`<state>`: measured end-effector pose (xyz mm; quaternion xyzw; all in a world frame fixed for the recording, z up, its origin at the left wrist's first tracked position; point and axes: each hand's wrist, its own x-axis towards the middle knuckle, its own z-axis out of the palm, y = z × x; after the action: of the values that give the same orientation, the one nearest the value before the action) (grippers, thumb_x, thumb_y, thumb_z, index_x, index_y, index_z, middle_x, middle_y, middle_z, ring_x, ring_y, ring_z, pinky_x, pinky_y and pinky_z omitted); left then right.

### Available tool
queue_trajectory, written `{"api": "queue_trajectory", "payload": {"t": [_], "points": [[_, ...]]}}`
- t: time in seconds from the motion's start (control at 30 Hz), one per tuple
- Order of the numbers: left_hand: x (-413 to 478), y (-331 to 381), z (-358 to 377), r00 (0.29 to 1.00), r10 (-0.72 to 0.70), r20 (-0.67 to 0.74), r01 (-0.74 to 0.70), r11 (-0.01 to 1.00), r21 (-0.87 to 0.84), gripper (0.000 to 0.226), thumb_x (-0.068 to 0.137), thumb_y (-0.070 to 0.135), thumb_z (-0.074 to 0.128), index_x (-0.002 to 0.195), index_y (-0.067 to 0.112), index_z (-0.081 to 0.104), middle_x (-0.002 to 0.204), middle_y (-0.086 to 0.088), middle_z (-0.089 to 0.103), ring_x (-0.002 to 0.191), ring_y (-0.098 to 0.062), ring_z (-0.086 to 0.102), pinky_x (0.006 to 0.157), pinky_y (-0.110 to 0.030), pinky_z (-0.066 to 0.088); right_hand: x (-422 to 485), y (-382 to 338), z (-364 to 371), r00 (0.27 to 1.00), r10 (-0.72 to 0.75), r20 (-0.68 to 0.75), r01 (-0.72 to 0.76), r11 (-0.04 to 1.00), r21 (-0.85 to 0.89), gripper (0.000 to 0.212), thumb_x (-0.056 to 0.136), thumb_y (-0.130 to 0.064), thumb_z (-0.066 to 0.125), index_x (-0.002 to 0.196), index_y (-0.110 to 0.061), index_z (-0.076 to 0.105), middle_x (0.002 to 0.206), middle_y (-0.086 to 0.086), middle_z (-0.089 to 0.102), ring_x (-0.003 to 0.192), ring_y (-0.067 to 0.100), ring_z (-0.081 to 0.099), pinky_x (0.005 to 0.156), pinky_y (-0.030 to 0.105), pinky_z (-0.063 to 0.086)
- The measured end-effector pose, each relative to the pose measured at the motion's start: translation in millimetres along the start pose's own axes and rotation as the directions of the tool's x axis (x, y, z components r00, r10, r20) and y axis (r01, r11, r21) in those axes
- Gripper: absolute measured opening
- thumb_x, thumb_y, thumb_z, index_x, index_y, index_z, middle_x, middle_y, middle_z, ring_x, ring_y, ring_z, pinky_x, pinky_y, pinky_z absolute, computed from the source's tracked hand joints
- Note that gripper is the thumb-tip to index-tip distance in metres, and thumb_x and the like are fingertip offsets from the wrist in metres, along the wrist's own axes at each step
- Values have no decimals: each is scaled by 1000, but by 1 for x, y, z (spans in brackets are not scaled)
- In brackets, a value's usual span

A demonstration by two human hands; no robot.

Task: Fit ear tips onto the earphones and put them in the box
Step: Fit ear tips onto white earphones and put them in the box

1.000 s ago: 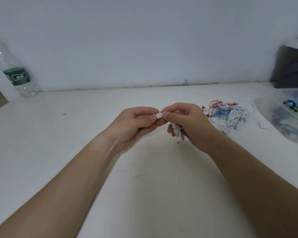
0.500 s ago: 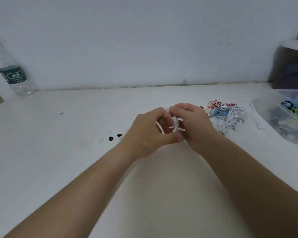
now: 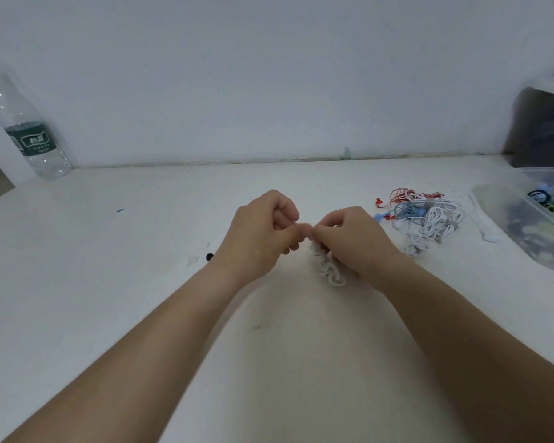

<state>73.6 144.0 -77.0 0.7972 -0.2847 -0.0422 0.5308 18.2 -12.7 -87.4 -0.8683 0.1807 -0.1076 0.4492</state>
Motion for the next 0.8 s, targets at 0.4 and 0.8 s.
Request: {"api": "queue_trajectory", "payload": {"t": [0.4,0.8], "points": [[1,5,-8,988,-140,-64,113,943,-313,18,89,14,74,90,5,59,74,-10,76,71,-24,75,65,-28,60,-3,-8,0,949,-305,81,246,875,417,20,93,-8,62,93,-21,77,82,-3,73,75,6,64,70,25,49],[5,9,-32,977,-119,-176,100,989,-113,27,98,32,60,88,11,72,80,-2,77,70,-18,73,63,-26,55,-6,-10,9,991,-96,91,2,697,718,10,93,-18,69,102,-16,72,83,3,67,59,15,60,58,34,57]]}}
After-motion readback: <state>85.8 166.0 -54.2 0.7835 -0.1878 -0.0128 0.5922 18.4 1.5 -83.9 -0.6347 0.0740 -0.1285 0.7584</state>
